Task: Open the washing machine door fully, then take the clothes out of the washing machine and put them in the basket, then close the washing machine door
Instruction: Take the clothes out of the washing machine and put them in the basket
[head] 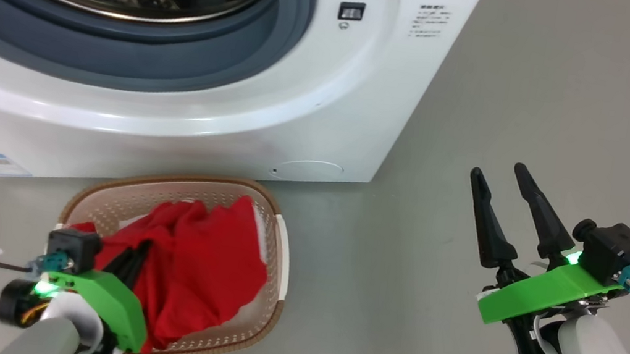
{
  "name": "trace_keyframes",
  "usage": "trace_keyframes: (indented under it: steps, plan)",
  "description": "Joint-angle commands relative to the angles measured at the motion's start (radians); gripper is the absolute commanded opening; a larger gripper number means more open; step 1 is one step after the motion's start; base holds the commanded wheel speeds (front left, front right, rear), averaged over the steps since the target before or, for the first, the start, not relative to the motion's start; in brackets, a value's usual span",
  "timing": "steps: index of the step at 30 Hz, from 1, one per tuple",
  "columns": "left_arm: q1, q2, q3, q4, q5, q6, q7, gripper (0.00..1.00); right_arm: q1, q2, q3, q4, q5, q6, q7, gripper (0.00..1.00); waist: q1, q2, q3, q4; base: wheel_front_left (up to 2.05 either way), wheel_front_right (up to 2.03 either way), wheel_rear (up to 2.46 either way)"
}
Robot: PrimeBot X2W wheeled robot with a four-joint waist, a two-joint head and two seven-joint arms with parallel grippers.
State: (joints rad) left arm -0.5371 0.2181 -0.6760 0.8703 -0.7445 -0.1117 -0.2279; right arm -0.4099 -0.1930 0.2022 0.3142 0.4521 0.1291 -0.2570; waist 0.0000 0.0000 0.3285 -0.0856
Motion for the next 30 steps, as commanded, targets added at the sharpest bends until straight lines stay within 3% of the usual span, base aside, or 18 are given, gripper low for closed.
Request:
trace_keyframes:
  steps: [1, 10, 17, 18, 19, 20, 30]
  plan:
    - [-0.042, 0.019, 0.029, 0.040, -0.009, -0.009, -0.019, 0.00, -0.009, 0.004, 0.019, -0.024, 0.013, 0.002, -0.005, 1.00, 0.0000, 0.0000, 0.012, -0.017, 0.00, 0.00, 0.00]
    - [-0.107, -0.025, 0.025, 0.229, -0.031, -0.018, -0.030, 0.00, -0.016, 0.005, 0.010, -0.029, 0.011, 0.002, -0.005, 1.00, 0.0000, 0.0000, 0.040, -0.040, 0.00, 0.00, 0.00]
    - [-0.124, -0.040, -0.014, 0.297, -0.045, -0.019, -0.032, 0.00, -0.023, 0.011, 0.013, -0.027, 0.010, 0.002, -0.005, 1.00, 0.0000, 0.0000, 0.048, -0.049, 0.00, 0.00, 0.00]
    - [-0.125, -0.041, -0.016, 0.301, -0.049, -0.019, -0.032, 0.13, -0.022, 0.011, 0.013, -0.026, 0.010, 0.002, -0.005, 1.00, 0.0000, 0.0000, 0.048, -0.049, 0.00, 0.00, 0.00]
    - [-0.125, -0.042, -0.018, 0.303, -0.054, -0.019, -0.032, 0.41, -0.022, 0.012, 0.012, -0.026, 0.010, 0.002, -0.005, 1.00, 0.0000, 0.0000, 0.048, -0.049, 0.00, 0.00, 0.00]
    - [-0.124, -0.043, -0.018, 0.304, -0.059, -0.019, -0.033, 1.00, -0.021, 0.012, 0.011, -0.026, 0.010, 0.002, -0.005, 1.00, 0.0000, 0.0000, 0.048, -0.048, 0.00, 0.00, 0.00]
    - [-0.071, 0.005, 0.050, 0.167, -0.066, -0.019, -0.034, 1.00, -0.016, 0.012, 0.005, -0.025, 0.008, 0.002, -0.005, 1.00, 0.0000, 0.0000, 0.034, -0.030, 0.00, 0.00, 0.00]
